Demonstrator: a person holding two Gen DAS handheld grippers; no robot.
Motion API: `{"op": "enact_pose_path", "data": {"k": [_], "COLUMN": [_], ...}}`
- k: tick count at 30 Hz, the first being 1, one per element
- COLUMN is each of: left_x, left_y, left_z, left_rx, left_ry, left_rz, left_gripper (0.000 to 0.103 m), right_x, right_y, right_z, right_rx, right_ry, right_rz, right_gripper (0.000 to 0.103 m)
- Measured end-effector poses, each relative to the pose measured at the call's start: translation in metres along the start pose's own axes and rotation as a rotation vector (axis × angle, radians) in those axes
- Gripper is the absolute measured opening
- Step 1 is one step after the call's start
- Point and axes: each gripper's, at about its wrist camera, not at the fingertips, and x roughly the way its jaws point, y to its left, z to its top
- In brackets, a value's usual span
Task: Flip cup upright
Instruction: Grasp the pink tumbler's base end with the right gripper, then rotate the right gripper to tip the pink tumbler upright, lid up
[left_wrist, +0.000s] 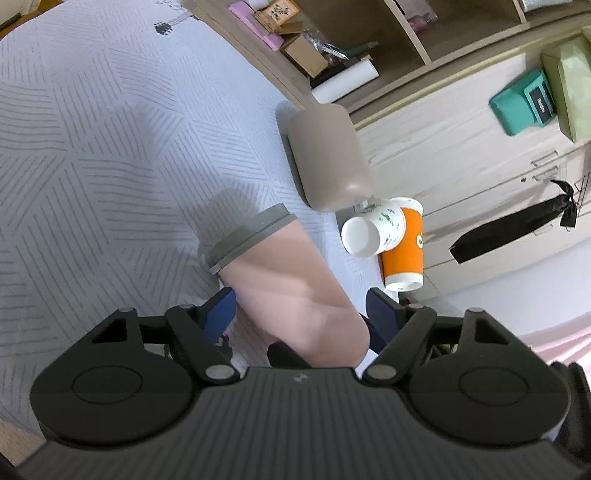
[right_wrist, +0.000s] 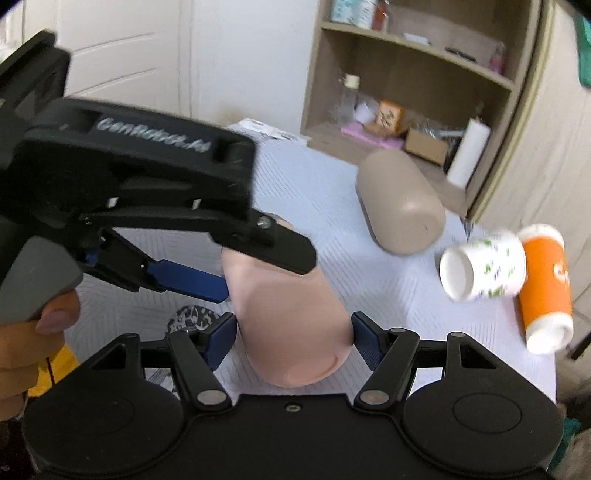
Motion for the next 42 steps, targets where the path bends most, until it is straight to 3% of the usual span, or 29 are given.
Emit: {"op": "enact_pose_path", "data": {"k": [5, 12, 17, 23, 33, 42], "left_x": [0.005, 0.004, 0.009, 0.025, 0.024, 0.019], "left_y": [-0.001, 0.002, 0.004, 0.012, 0.009, -0.012], "left_z": [-0.003, 0.001, 0.006, 0.006, 0.0, -0.013], "left_rx": [0.006, 0.034, 0.046, 0.017, 0.054, 0.239], "left_ry": [-0.004, 0.015, 0.044, 0.112, 0.092, 0.037], "left_rz": [0.006, 0.001, 0.0, -0.024, -0.021, 0.002], "left_gripper": [0.074, 0.068, 0.066, 0.065, 0.065, 0.066], "right_x": [0.0, 0.005, 0.013, 0.011, 0.03, 0.015], "right_y": [-0.009, -0.024, -0.036, -0.036, -0.04, -0.038], "right_z": [0.001, 0.003, 0.013, 0.021, 0.027, 0.017], "right_rx": [0.042, 0.167, 0.173, 0.131, 0.083, 0.048], "right_ry": [0.032, 0.097, 0.124, 0.121, 0.163, 0.117], "right_rz": [0.042, 0.192, 0.238, 0.236, 0.272, 0.269], "right_gripper": [0.07, 0.066, 0.066, 0.07, 0.067, 0.068]}}
